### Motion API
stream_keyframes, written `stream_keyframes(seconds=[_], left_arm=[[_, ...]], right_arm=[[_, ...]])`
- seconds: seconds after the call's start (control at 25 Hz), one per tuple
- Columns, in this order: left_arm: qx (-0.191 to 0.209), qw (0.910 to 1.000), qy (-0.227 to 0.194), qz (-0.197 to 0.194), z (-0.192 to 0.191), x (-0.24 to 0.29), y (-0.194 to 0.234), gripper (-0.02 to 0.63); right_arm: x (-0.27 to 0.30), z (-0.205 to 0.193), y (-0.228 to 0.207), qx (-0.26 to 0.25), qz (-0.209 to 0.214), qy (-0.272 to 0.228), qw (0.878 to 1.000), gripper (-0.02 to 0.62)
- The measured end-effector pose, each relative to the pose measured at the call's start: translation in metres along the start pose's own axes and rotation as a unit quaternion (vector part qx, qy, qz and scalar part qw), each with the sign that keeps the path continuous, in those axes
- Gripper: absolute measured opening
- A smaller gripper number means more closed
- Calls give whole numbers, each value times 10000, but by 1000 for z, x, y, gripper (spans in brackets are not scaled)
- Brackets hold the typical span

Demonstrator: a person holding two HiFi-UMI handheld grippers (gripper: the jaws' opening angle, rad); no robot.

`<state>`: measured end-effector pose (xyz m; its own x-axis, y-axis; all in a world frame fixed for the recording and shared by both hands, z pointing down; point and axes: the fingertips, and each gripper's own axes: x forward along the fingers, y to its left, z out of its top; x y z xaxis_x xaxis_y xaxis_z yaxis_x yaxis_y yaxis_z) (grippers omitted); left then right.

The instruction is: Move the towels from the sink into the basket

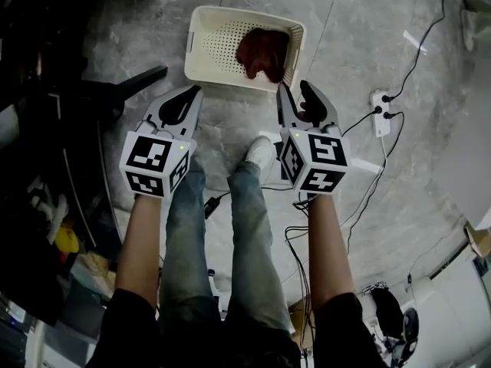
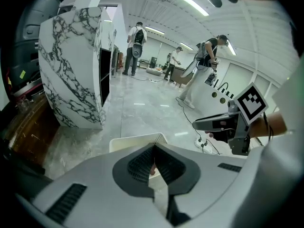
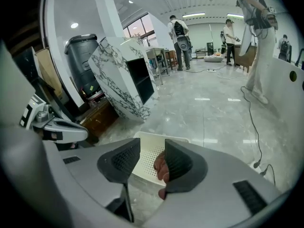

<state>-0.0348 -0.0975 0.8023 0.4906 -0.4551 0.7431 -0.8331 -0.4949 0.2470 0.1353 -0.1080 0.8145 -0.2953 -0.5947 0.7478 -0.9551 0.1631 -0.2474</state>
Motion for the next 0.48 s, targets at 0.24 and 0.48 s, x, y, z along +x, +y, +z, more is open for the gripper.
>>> stream_keyframes(seconds=[0.24, 0.48], left_arm=[[8, 10000, -95, 12, 17, -24, -11, 17], [128, 9995, -285, 24, 49, -58, -24, 17]], right_arm=[[-29, 22, 8, -99, -54, -182, 9998, 152], [-70, 57, 20, -66, -79, -439, 9990, 124]])
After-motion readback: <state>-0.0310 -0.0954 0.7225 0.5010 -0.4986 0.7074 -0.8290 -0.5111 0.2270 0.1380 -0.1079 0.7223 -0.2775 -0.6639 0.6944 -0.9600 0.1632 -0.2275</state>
